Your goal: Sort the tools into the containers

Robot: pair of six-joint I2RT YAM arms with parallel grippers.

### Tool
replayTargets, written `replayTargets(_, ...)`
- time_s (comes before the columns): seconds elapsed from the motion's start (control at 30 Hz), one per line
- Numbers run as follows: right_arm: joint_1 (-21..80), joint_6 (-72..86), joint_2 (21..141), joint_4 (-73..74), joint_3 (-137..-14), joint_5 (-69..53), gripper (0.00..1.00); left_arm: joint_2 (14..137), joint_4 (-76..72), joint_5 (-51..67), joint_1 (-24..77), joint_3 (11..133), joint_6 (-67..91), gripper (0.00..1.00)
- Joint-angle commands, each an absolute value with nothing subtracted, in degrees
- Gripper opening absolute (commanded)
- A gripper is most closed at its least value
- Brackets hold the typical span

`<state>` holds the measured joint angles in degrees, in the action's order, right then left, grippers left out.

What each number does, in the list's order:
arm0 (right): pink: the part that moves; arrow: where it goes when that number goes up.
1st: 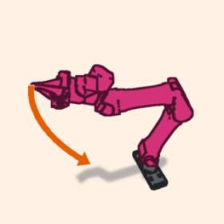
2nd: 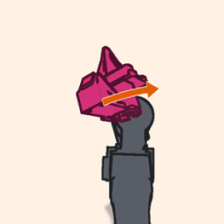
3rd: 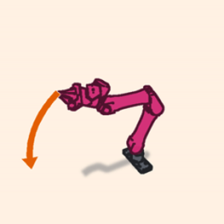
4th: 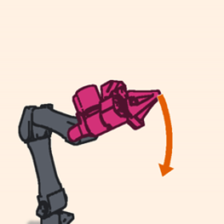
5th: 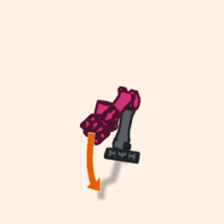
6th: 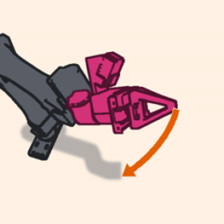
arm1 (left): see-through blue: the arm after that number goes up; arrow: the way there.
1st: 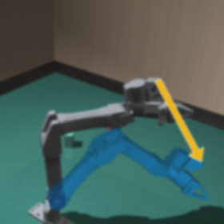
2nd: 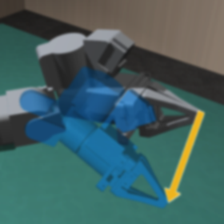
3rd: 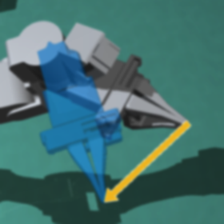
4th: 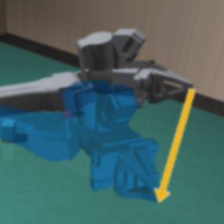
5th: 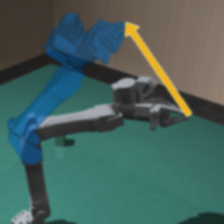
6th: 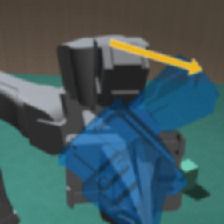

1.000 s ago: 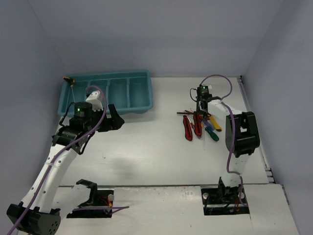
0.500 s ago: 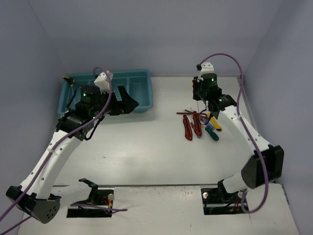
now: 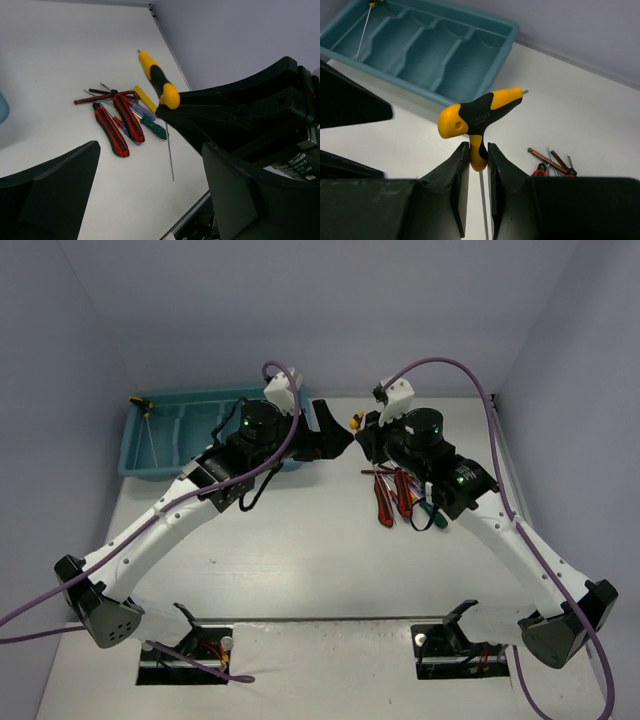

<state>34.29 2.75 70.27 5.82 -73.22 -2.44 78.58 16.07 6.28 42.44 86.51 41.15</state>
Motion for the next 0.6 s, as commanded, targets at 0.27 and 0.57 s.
replayTargets(0.27, 39.28, 2.37, 69.78, 2.04, -72.43, -0.53, 0.0, 80.77, 7.89, -13.1, 46.85, 90.7, 42.52, 0.78)
replayTargets(0.57, 39.81, 2.13, 70.66, 1.06, -72.25, -0.9, 0.0, 76.22, -1.05, -18.28, 46.85, 83.93, 42.35, 0.67)
